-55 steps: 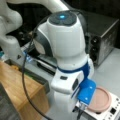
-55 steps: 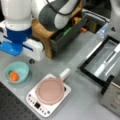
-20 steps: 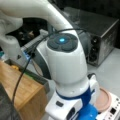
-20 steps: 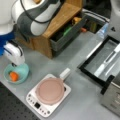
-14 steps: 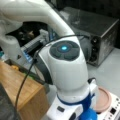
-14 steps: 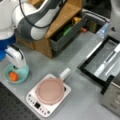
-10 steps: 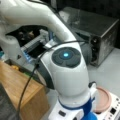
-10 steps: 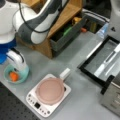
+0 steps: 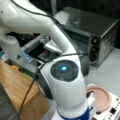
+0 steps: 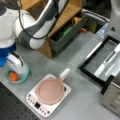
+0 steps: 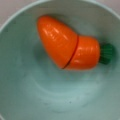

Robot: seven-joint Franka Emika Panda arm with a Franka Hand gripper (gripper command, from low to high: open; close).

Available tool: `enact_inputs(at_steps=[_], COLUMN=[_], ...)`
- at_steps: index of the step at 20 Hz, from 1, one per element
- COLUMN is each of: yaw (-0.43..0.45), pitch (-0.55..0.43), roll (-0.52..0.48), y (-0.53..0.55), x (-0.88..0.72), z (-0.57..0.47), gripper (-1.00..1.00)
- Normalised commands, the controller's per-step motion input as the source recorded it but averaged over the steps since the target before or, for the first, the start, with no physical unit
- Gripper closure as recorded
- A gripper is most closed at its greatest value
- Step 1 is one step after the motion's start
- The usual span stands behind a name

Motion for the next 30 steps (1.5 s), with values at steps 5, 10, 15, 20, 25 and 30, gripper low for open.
enact_inputs(at_steps=[5, 10, 15, 20, 25, 30], yaw=[0.017, 0.077, 0.152, 0.143, 0.185, 0.302], pitch=[0.004, 0.010, 0.015, -0.018, -0.030, 0.023], roll=[0.195, 0.142, 0.123, 0.157, 0.102, 0.039], y=[-0.21, -0.07, -0.04, -0.02, -0.08, -0.09], x=[0.09, 0.07, 0.07, 0.11, 0.14, 0.12], z=[-0.02, -0.03, -0.05, -0.06, -0.07, -0.05], gripper=[-1.00, -1.00, -1.00, -1.00, -1.00, -1.00])
